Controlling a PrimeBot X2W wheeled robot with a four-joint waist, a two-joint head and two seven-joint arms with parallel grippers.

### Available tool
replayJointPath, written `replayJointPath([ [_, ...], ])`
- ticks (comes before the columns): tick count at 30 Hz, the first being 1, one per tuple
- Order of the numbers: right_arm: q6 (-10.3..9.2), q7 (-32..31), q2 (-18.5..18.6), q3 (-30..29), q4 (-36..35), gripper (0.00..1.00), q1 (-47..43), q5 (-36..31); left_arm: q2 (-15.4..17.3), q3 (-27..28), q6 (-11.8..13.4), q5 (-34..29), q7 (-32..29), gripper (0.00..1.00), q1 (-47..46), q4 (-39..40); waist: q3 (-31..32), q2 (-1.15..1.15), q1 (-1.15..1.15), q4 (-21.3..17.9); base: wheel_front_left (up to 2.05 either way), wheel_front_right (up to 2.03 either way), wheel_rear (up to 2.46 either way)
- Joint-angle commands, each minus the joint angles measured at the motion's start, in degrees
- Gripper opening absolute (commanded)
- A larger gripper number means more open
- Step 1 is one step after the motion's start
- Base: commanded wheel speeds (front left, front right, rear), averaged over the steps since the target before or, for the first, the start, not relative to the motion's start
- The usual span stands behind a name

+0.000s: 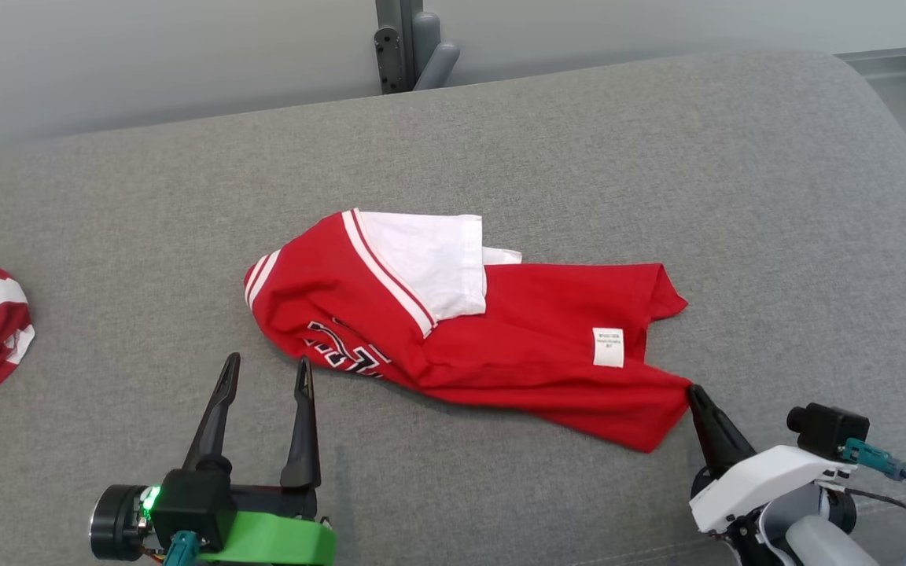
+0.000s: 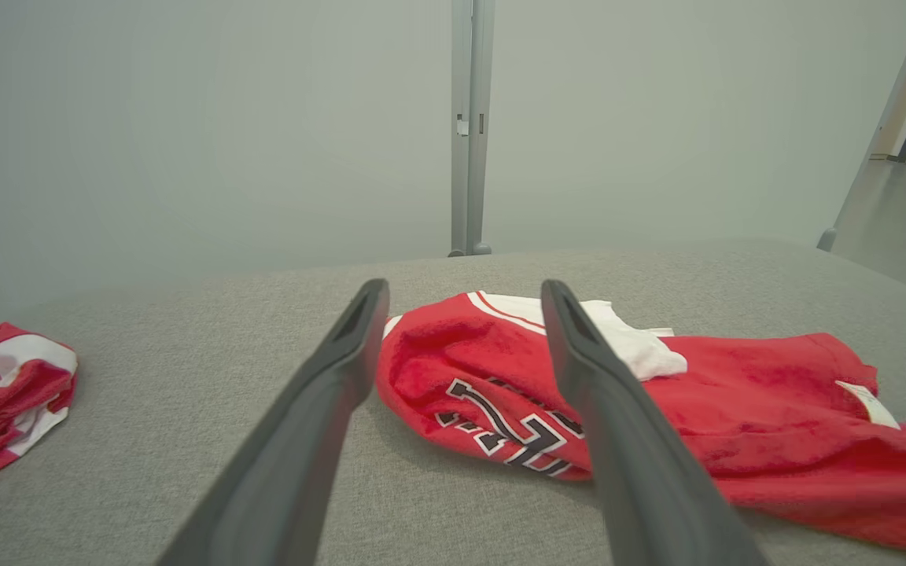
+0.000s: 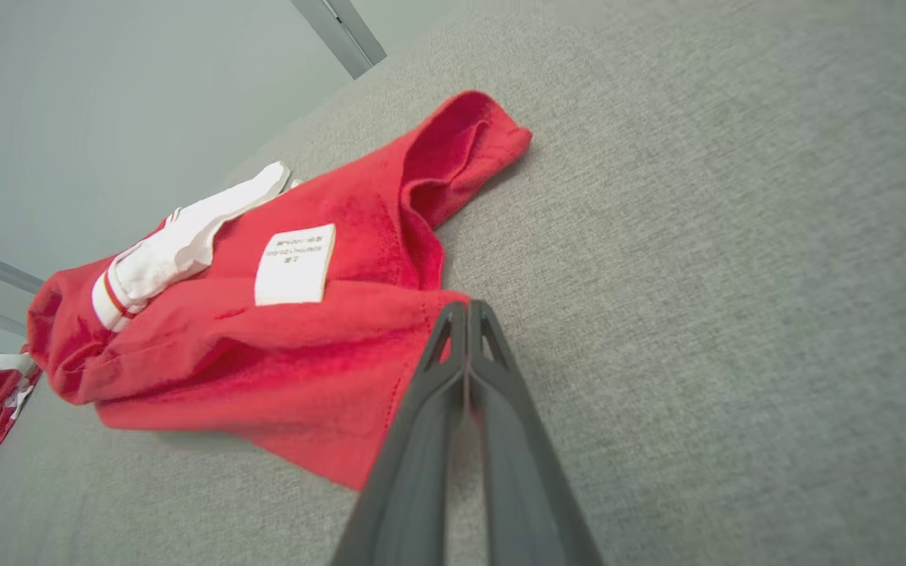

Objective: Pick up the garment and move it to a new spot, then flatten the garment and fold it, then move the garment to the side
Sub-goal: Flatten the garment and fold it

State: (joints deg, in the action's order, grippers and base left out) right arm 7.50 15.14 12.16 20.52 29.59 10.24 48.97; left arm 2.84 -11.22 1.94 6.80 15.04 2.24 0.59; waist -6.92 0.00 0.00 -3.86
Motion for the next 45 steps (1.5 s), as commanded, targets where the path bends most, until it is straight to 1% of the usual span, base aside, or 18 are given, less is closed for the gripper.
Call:
replayJointPath([
  [1, -0.01, 0.1, 1.2, 0.0, -0.9, 0.00, 0.5, -1.1, 0.1, 0.2, -0.4, -0.5, 0.1, 1.00, -0.2, 0.0, -0.1, 0.00, 0.00, -0.5, 0.00, 0.00, 0.00],
  [4, -0.02, 0.1, 4.0, -1.4, -3.2, 0.00, 0.2, -3.5, 0.1, 0.7, -1.2, -0.9, 0.1, 1.00, -1.3, -0.2, -0.5, 0.00, 0.00, -1.2, 0.00, 0.00, 0.00],
  [7, -0.02, 0.1, 6.6, -3.3, -5.3, 0.00, -0.6, -6.6, 0.1, 1.8, -2.9, -1.0, 0.1, 1.00, -3.3, -1.1, -1.4, 0.00, 0.00, -1.8, 0.00, 0.00, 0.00],
  [10, -0.02, 0.1, 8.9, -3.6, -6.4, 0.00, -0.7, -8.8, 0.7, 3.6, -5.4, 0.8, 0.1, 1.00, -7.0, -3.4, -2.7, 0.00, 0.00, -2.5, 0.00, 0.00, 0.00],
  [12, -0.02, 0.1, 9.6, -3.0, -6.7, 0.00, -0.1, -9.6, 1.9, 3.7, -7.2, 2.7, -0.2, 1.00, -10.9, -6.9, -3.7, 0.00, 0.00, -2.9, 0.00, 0.00, 0.00],
  [13, -0.02, 0.1, 9.8, -2.6, -6.8, 0.00, 0.4, -9.8, 2.9, 3.3, -7.9, 3.6, -1.6, 1.00, -14.0, -8.6, -4.2, 0.00, 0.00, -3.1, 0.00, 0.00, 0.00],
  [15, -0.02, 0.1, 9.9, -1.3, -6.8, 0.00, 1.6, -10.0, 5.2, 1.5, -9.0, 5.8, -6.7, 1.00, -20.5, -11.6, -5.6, 0.00, 0.00, -3.7, 0.00, 0.00, 0.00],
  [17, -0.02, 0.1, 9.7, 0.3, -6.6, 0.00, 3.1, -10.4, 8.2, -2.7, -9.5, 8.4, -13.7, 1.00, -27.5, -13.7, -7.3, 0.00, 0.00, -4.3, 0.00, 0.00, 0.00],
  [18, -0.02, 0.1, 9.5, 1.0, -6.5, 0.00, 4.0, -10.5, 10.2, -6.7, -9.4, 10.6, -17.3, 1.00, -31.4, -14.3, -8.1, 0.00, 0.00, -4.7, 0.00, 0.00, 0.00],
  [21, -0.02, 0.1, 8.9, 3.4, -6.2, 0.00, 6.8, -11.2, 16.4, -17.9, -9.3, 19.2, -28.5, 1.00, -42.5, -14.7, -10.7, 0.00, 0.00, -6.3, 0.00, 0.00, 0.00],
  [23, -0.01, 0.1, 8.3, 4.7, -6.2, 0.00, 8.6, -11.5, 19.5, -24.4, -9.3, 25.2, -34.4, 1.00, -49.0, -14.6, -12.3, 0.00, 0.00, -7.6, 0.00, 0.00, 0.00],
  [25, -0.02, 0.1, 7.7, 5.7, -6.0, 0.00, 9.9, -11.6, 22.2, -31.1, -9.4, 28.1, -38.0, 1.00, -54.6, -14.4, -13.6, 0.00, 0.00, -9.0, 0.00, 0.00, 0.00],
  [28, -0.02, 0.1, 7.0, 6.1, -5.6, 0.00, 11.2, -11.5, 24.5, -40.5, -9.4, 29.5, -39.5, 1.00, -60.5, -15.4, -15.1, 0.00, 0.00, -10.4, 0.00, 0.00, 0.00],
  [31, -0.02, 0.1, 6.5, 6.5, -5.5, 0.00, 12.2, -11.4, 25.6, -48.9, -9.4, 30.8, -39.0, 1.00, -65.1, -19.0, -16.3, 0.00, 0.00, -11.5, 0.00, 0.00, 0.00],
  [36, -0.02, 0.1, 6.0, 7.3, -5.5, 0.00, 13.9, -11.3, 24.2, -57.7, -9.4, 35.0, -37.6, 1.00, -71.8, -26.2, -18.5, 0.00, 0.00, -13.5, 0.00, 0.00, 0.00],
  [39, -0.02, 0.1, 5.4, 8.0, -5.5, 0.00, 14.9, -11.5, 23.5, -60.5, -9.4, 37.3, -37.1, 1.00, -75.0, -29.2, -19.7, 0.00, 0.00, -14.7, 0.00, 0.00, 0.00],
  [42, -0.02, 0.1, 4.7, 8.7, -5.4, 0.00, 15.6, -11.5, 23.3, -61.4, -9.4, 39.0, -37.6, 1.00, -76.4, -30.5, -20.3, 0.00, 0.00, -15.7, 0.00, 0.00, 0.00],
  [45, -0.02, 0.1, 3.7, 9.4, -5.0, 0.00, 16.5, -11.0, 23.9, -62.1, -9.4, 39.0, -40.5, 1.00, -77.5, -32.2, -20.8, 0.00, 0.00, -17.1, 0.00, 0.00, 0.00],
])
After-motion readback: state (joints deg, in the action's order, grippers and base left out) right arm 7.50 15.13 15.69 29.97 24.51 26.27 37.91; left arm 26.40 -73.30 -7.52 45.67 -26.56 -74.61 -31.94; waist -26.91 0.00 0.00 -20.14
